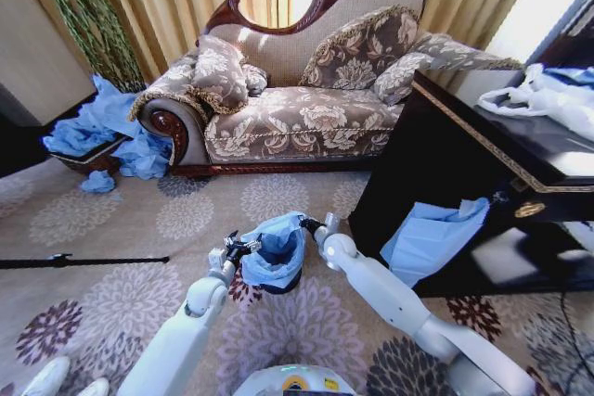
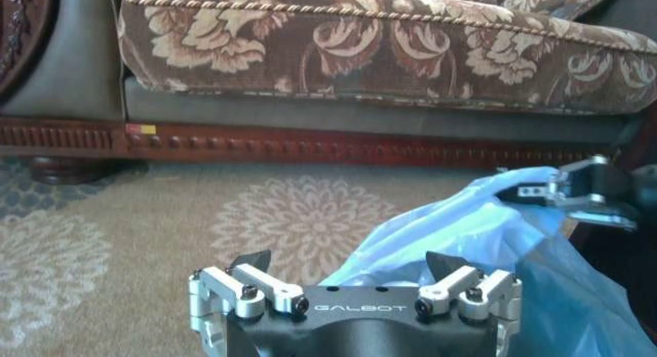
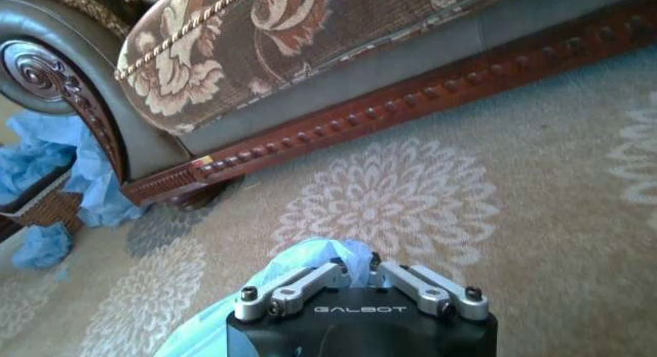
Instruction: Place a garbage bag over the trash bin.
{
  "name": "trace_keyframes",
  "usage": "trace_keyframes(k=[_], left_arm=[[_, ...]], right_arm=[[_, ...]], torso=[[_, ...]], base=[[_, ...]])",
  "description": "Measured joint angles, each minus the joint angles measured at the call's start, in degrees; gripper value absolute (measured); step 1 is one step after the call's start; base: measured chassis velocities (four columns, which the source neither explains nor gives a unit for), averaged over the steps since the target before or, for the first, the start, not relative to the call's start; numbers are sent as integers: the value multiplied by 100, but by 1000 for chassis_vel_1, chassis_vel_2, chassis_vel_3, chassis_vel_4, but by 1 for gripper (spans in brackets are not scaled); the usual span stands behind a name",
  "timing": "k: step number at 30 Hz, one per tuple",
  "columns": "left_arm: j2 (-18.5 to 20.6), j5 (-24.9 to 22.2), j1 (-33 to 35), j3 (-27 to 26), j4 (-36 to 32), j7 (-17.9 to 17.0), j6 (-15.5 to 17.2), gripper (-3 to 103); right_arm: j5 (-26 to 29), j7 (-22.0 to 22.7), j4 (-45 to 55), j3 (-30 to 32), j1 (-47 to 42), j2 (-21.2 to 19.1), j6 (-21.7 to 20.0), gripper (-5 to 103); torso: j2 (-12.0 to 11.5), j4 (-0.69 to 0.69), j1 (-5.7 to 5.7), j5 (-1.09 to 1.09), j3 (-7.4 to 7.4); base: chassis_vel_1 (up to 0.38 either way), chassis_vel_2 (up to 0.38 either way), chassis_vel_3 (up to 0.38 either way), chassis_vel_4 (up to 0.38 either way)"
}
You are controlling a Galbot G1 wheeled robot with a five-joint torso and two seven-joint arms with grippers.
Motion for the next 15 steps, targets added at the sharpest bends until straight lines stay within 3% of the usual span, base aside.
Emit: trace_keyframes(k=[15], left_arm=[[-77,-2,194,-132,5,47,-153,100]], right_arm=[[-776,-1130,-1652,-441,628,317,-206,0]], torso=[[0,-1,0,0,0]], base=[[0,0,0,0]])
